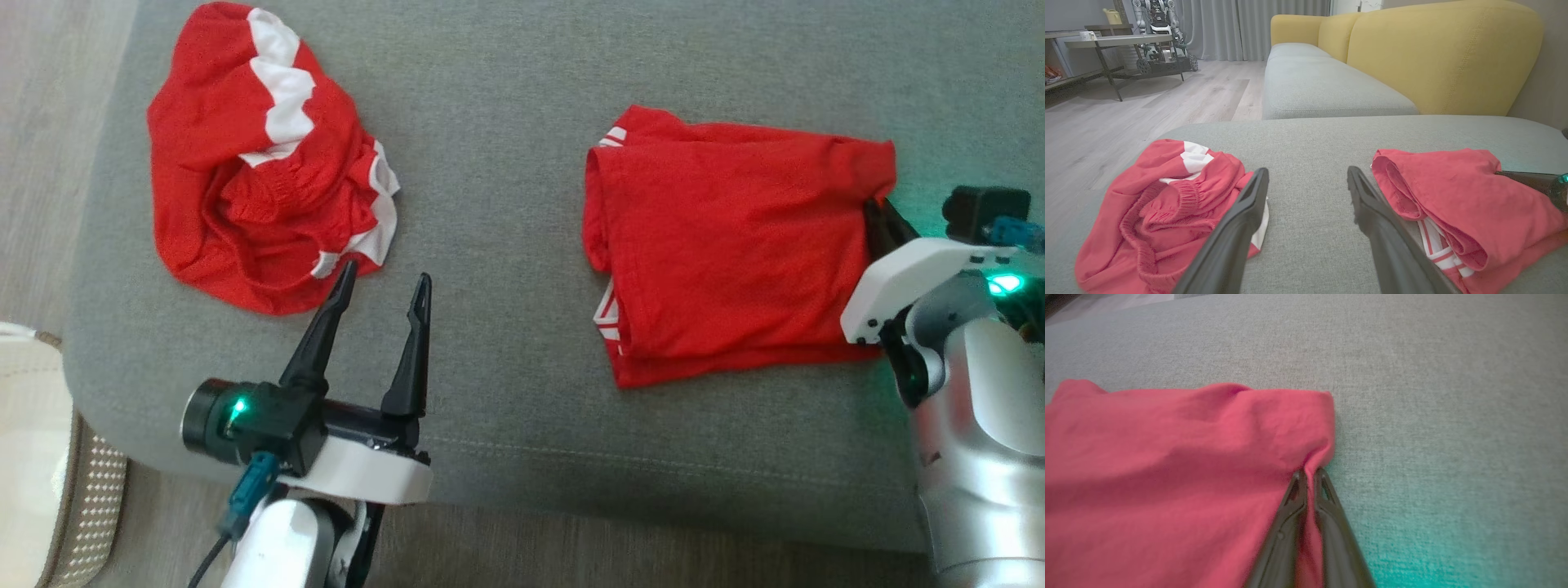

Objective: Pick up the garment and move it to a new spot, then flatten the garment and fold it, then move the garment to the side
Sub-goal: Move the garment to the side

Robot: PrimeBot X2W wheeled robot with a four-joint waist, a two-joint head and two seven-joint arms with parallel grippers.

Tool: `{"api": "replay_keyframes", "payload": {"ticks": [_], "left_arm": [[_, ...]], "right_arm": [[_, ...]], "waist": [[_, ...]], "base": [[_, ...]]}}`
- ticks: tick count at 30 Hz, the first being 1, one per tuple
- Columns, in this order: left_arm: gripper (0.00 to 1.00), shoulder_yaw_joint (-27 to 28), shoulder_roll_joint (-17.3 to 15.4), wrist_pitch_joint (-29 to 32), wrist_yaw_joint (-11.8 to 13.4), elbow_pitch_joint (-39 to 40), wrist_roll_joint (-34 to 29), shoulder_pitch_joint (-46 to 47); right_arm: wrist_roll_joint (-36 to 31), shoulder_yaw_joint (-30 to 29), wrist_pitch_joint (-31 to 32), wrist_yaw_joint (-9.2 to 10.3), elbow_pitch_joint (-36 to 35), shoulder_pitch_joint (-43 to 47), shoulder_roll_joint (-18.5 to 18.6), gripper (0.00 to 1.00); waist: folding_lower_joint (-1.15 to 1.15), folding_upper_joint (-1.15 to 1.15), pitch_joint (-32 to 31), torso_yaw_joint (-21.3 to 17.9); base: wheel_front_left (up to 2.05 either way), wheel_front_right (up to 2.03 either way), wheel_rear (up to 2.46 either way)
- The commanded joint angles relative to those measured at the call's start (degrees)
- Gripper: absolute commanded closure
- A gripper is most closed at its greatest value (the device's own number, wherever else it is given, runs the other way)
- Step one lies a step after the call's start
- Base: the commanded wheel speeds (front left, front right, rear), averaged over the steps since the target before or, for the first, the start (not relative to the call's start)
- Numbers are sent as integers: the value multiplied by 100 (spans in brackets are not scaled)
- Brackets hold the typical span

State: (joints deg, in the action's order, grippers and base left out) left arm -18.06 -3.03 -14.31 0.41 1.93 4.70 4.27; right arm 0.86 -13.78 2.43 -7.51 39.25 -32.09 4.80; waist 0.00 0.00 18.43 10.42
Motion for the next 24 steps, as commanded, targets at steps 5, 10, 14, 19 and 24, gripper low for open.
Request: {"api": "replay_keyframes", "payload": {"ticks": [5, 10, 14, 19, 24], "left_arm": [[0, 215, 15, -69, -50, 263, -1, 180], [0, 262, 15, -69, -113, 331, -49, 221], [0, 305, 15, -69, -183, 436, -112, 280], [0, 361, 10, -69, -316, 569, -212, 407], [0, 367, -20, -69, -430, 721, -302, 608]], "right_arm": [[50, 278, 158, 2, -364, 40, 26, 100], [-195, 196, 173, 2, -919, -58, 349, 100], [-383, 102, 365, 2, -1467, -184, 682, 100], [-496, -25, 672, 2, -2149, -398, 1170, 100], [-570, -185, 832, 2, -2636, -669, 1557, 100]], "waist": [[0, 0, 65, -214], [0, 0, 166, -497], [0, 0, 347, -747], [0, 0, 667, -1036], [0, 0, 1025, -1240]], "base": [[0, 0, 0], [0, 0, 0], [0, 0, 0], [0, 0, 0], [0, 0, 0]]}}
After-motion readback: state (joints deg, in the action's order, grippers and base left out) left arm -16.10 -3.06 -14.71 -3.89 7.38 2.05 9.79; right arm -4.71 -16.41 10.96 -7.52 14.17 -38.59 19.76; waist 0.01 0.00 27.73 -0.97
